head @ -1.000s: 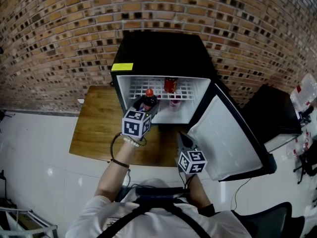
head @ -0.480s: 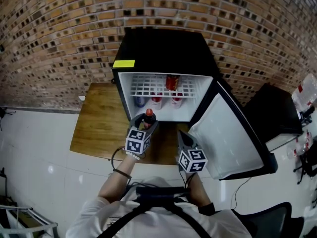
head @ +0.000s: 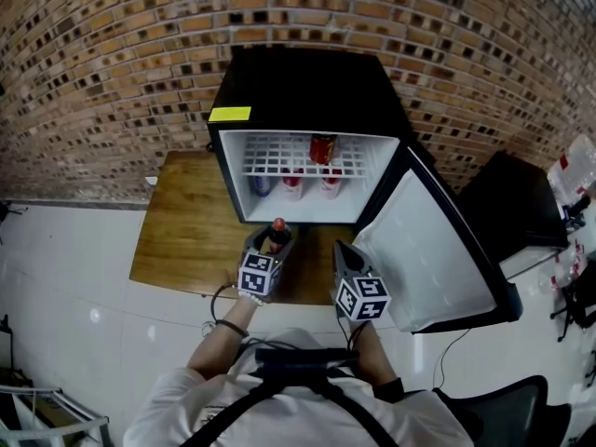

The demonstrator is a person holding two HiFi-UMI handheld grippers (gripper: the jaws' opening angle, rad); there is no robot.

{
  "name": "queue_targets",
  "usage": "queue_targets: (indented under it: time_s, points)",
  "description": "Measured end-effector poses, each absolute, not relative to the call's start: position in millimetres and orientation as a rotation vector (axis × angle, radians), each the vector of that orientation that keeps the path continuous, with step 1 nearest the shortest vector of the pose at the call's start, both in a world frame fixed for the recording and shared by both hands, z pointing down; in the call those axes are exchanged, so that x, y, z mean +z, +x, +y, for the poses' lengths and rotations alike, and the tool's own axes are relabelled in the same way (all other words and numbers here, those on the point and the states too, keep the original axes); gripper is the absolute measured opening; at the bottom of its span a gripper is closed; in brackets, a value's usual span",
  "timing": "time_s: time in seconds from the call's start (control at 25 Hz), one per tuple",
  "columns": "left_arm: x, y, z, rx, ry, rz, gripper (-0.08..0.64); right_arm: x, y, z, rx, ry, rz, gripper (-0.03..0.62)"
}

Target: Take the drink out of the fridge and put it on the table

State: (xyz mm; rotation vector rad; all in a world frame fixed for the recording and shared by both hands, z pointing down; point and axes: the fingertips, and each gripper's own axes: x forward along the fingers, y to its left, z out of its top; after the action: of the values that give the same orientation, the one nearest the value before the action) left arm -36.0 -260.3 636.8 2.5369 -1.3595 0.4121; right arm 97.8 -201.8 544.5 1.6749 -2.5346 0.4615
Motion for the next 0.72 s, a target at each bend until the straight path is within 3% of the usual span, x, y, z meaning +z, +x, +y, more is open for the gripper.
queue_targets:
  time_s: [0.72]
  points:
    - [709,-15,-251,0.480,2.525,-1.295,0.293,547,103,-205,0.469,1.685,-2.522,0.008]
